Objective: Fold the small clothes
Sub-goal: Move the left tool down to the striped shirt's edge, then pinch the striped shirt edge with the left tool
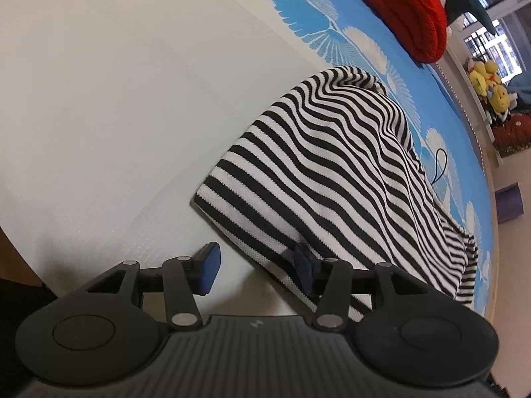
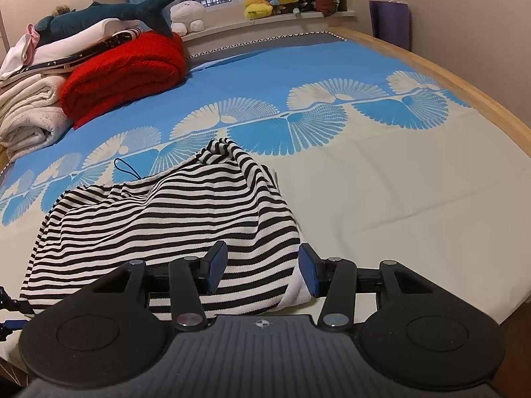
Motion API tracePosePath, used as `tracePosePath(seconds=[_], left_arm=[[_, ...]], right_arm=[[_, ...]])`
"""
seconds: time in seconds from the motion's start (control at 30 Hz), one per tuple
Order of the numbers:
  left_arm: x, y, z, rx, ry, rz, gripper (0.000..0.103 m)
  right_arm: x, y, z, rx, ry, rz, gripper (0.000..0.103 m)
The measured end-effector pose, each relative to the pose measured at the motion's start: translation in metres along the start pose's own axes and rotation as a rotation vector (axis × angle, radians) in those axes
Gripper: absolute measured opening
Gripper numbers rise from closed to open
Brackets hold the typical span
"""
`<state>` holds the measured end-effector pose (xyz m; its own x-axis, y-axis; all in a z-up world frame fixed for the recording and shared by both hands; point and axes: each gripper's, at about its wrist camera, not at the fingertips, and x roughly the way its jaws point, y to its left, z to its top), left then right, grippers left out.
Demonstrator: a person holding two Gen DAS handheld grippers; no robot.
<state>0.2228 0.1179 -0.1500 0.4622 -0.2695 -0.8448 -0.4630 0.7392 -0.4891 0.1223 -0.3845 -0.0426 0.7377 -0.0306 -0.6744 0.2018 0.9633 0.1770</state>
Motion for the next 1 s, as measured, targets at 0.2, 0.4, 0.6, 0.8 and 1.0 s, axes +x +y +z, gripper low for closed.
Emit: tracePosePath(seconds=[0.2,0.4,0.6,0.8,1.0], left_arm=[[0.005,0.004,0.004,-0.058,-0.009,-0.016,0.055],[0.006,0.006,0.007,-0.131,-0.026,-0.036,0.055],[-0.006,0.027,0.006,-0.335,-0.064,-0.095,0.061],[0.012,0.021,0.015,-0.306,0.002,-0.127,0.068],[0.017,0.001,0.015,-0.143,-0.015,-0.048,0.012]], right_arm=[[-0.001,-0.001,-0.001,0.002,-0.002,-0.013,0.049],[-0.006,-0.003,-0.003,-0.011,-0.025,-0.028,0.049],[-0.010,-0.005,-0.004,-0.022,-0.048,-0.042,0.049],[-0.008,-0.001,-0.004,-0.013,-0.041,-0.073,0.049],[-0.027,-0.001,0.022,-0.038,-0.078,-0.065,0.050]])
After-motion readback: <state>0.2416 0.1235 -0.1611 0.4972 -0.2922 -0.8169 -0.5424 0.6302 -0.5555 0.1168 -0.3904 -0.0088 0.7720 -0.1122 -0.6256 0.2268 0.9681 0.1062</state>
